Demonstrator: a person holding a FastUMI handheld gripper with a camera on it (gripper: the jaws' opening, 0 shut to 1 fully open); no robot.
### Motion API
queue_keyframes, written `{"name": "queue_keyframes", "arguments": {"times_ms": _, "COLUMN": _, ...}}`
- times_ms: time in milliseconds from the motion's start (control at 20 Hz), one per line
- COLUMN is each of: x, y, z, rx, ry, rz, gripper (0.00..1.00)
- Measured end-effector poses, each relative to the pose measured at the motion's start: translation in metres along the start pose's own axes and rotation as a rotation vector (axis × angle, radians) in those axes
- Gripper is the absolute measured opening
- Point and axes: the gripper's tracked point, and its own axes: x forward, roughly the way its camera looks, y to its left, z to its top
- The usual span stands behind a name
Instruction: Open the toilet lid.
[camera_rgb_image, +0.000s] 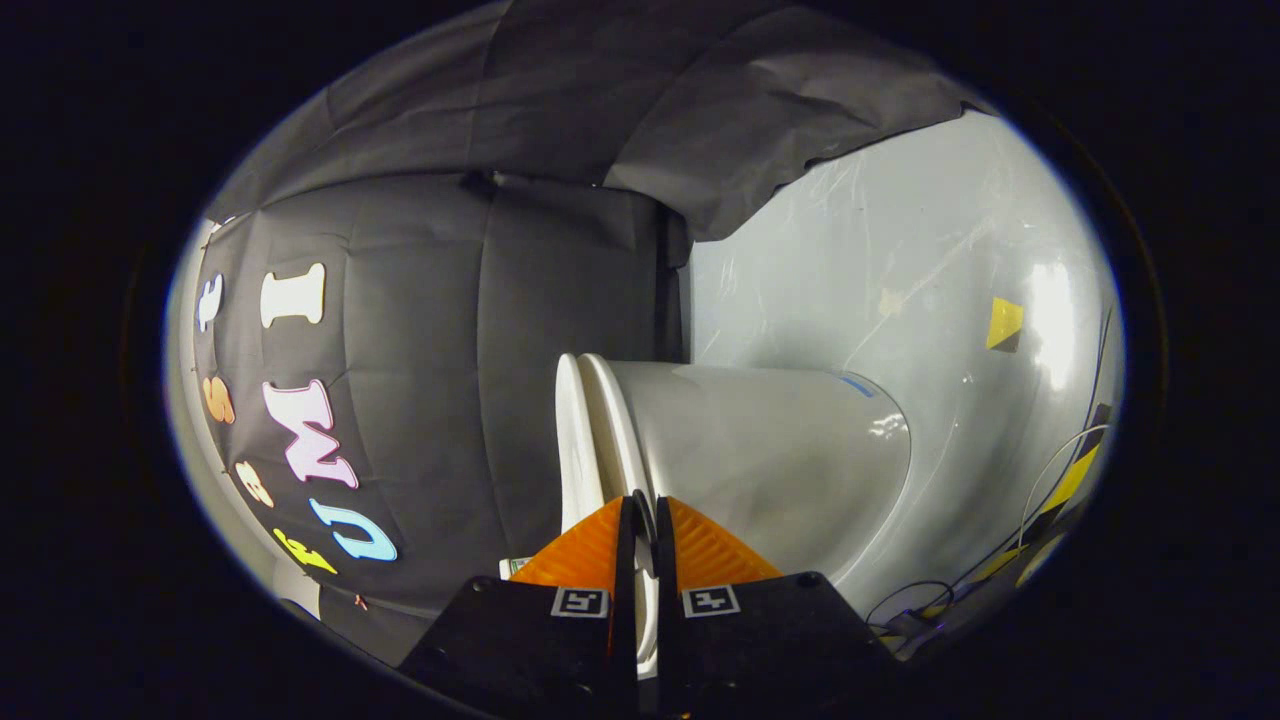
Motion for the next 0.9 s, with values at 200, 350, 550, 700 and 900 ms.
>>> {"name": "queue_keyframes", "arguments": {"times_ms": 200, "x": -0.003, "y": 0.001, "z": -0.001, "rx": 0.02, "ry": 0.006, "rz": 0.02, "gripper": 0.05}}
{"name": "queue_keyframes", "arguments": {"times_ms": 350, "x": -0.005, "y": 0.007, "z": -0.004, "rx": -0.057, "ry": -0.006, "rz": -0.017, "gripper": 0.05}}
{"name": "queue_keyframes", "arguments": {"times_ms": 550, "x": -0.012, "y": 0.037, "z": -0.012, "rx": -0.175, "ry": -0.002, "rz": -0.047, "gripper": 0.05}}
{"name": "queue_keyframes", "arguments": {"times_ms": 700, "x": -0.02, "y": 0.081, "z": -0.024, "rx": -0.266, "ry": -0.009, "rz": -0.018, "gripper": 0.05}}
{"name": "queue_keyframes", "arguments": {"times_ms": 900, "x": -0.037, "y": 0.143, "z": -0.048, "rx": -0.393, "ry": -0.03, "rz": 0.025, "gripper": 0.05}}
